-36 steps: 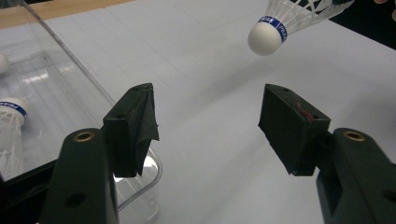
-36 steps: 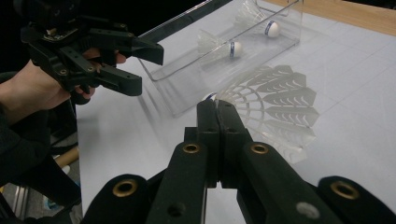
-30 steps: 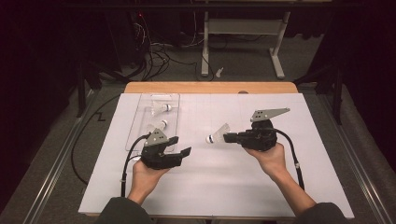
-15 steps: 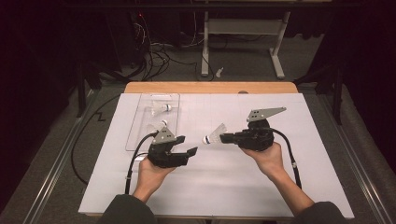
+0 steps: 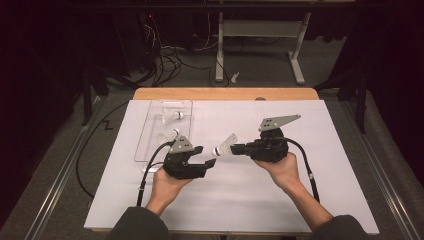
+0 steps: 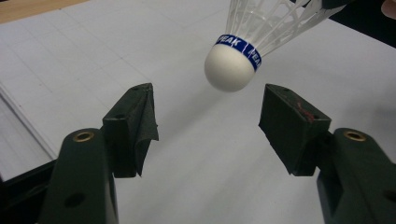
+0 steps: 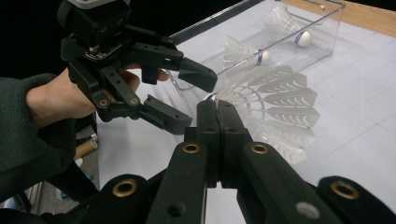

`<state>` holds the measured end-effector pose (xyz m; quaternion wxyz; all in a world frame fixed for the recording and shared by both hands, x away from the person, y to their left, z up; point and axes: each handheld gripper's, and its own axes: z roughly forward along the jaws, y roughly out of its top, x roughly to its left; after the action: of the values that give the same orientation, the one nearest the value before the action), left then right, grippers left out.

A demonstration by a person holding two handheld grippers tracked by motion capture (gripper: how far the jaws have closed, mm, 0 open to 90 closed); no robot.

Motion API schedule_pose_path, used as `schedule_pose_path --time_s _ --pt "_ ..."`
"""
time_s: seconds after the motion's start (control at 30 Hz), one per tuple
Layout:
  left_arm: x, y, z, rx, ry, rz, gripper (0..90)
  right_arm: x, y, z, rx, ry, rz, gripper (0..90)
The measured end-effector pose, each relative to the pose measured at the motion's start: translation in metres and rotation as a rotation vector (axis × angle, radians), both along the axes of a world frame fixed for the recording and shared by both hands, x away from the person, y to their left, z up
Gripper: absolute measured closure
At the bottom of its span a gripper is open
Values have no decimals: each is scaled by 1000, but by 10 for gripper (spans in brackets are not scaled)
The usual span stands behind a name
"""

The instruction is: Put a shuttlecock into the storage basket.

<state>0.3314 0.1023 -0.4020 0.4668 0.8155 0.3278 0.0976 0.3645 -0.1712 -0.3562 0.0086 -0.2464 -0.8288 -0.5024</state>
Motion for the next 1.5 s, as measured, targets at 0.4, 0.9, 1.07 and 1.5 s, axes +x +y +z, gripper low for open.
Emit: schedule_pose_path --time_s 0.4,0.9,1.07,1.5 --pt "1 -10 1 8 0 -34 367 -3 8 1 -2 6 34 900" --pt "0 -15 0 13 -1 -59 406 -3 13 -1 1 15 53 900" --pt "-1 -14 1 11 -4 -58 443 -2 12 -1 -3 14 49 900" --pt "-2 -11 3 32 3 -42 559 -1 12 -2 -14 8 34 900"
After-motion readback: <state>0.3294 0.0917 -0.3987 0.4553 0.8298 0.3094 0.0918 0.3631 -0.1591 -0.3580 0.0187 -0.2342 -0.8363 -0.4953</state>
